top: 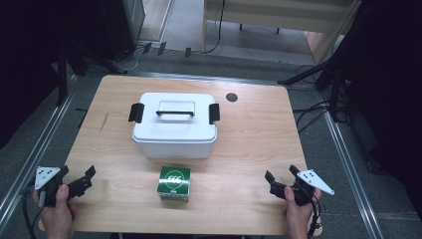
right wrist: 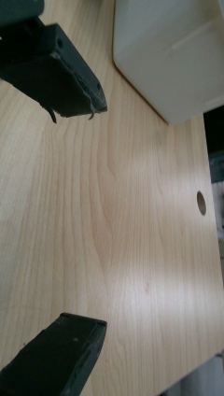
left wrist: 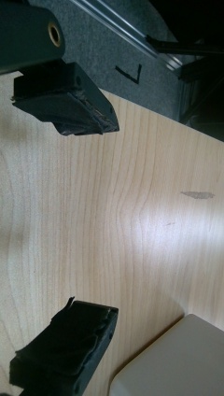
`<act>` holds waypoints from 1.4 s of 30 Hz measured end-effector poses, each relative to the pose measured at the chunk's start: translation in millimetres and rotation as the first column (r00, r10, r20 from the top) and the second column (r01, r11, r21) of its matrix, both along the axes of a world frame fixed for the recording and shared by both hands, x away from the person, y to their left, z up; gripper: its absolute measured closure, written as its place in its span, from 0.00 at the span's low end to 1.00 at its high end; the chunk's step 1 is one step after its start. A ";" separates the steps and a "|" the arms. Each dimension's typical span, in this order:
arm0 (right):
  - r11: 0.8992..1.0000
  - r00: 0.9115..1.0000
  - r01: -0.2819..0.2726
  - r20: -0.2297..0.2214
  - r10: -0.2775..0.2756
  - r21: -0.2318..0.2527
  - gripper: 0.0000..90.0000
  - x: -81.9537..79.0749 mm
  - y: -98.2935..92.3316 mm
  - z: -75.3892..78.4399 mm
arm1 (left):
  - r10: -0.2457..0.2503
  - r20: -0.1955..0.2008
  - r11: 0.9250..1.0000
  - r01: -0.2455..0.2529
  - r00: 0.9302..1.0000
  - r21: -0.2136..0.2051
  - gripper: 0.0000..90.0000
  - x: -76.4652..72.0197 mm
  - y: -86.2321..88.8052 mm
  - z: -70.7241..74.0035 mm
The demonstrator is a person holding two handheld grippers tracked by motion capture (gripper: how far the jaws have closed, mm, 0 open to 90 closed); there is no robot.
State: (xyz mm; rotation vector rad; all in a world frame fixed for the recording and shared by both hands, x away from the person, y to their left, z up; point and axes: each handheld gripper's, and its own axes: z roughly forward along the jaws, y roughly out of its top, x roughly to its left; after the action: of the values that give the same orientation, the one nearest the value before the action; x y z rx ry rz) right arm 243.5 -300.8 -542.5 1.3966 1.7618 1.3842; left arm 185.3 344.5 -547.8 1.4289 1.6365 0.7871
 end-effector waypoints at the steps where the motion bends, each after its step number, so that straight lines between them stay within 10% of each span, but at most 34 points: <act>1: 1.000 1.000 -0.013 -0.003 0.013 0.003 0.00 0.0 -0.1 0.3 | -0.002 -0.001 1.000 0.002 1.000 0.000 0.12 0.3 -0.3 -0.1; 17: 0.979 0.982 -0.189 0.006 0.190 -0.080 0.14 -2.6 26.8 26.5 | -0.050 0.003 0.998 0.050 0.999 0.037 0.12 4.0 -6.9 -3.7; 23: 0.957 0.963 -0.267 0.000 0.269 -0.117 0.15 0.9 43.4 36.5 | -0.049 0.006 0.999 0.049 0.999 0.021 0.12 3.5 -5.7 -4.3; 31: 0.932 0.939 -0.344 -0.016 0.345 -0.111 0.16 1.0 65.0 39.3 | -0.047 -0.002 0.990 0.047 0.999 0.130 0.15 2.8 -17.1 -0.8; 39: 0.920 0.925 -0.378 -0.002 0.380 -0.100 0.21 -3.3 92.2 41.5 | -0.114 -0.018 0.991 0.115 0.993 0.073 0.16 6.2 -49.5 10.6; 42: 0.909 0.917 -0.396 -0.013 0.398 -0.131 0.27 -7.4 108.9 37.4 | -0.193 0.031 0.981 0.192 0.981 0.024 0.17 4.2 -63.2 16.0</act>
State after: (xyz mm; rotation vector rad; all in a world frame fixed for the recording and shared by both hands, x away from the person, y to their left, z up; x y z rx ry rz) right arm 236.0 -191.9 -505.1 0.9884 2.1710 1.4370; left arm 189.5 281.3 -531.8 1.5541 1.4436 0.7140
